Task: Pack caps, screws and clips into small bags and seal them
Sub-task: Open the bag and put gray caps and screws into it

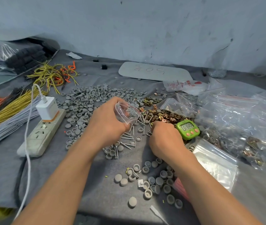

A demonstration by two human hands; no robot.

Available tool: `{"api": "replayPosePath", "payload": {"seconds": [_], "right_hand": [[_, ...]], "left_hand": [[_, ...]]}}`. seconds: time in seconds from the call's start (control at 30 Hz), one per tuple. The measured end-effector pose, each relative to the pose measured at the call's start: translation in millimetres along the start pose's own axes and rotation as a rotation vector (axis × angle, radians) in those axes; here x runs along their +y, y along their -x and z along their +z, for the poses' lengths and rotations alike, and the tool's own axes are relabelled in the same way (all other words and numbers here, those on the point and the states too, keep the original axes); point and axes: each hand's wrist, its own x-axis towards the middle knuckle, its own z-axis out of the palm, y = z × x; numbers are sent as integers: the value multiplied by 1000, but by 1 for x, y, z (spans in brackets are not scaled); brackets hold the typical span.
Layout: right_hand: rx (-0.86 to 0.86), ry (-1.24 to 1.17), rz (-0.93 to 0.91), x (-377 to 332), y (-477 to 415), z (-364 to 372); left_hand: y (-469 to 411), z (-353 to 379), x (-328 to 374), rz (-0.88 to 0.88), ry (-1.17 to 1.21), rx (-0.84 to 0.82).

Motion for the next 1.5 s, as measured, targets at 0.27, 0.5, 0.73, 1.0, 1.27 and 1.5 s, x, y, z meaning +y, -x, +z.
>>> {"api": "replayPosePath", "payload": {"seconds": [0.27, 0.5, 0.73, 1.0, 1.27, 1.5], "right_hand": [[155, -211, 66, 3, 4, -14], [501, -692, -183, 12, 9, -30], [447, -577, -441, -2, 16, -16], [333, -450, -107, 17, 3, -21], [-70, -95, -69, 0, 4, -2], [99, -90, -45, 0, 10, -9]], "left_hand": [[2, 6, 4, 14, -96, -33], [4, 15, 7, 10, -156, -46], [7, 20, 10, 20, -182, -91], [5, 14, 8, -16, -145, -67], [5, 14, 9, -19, -169, -56], [5, 14, 9, -10, -184, -66]]}}
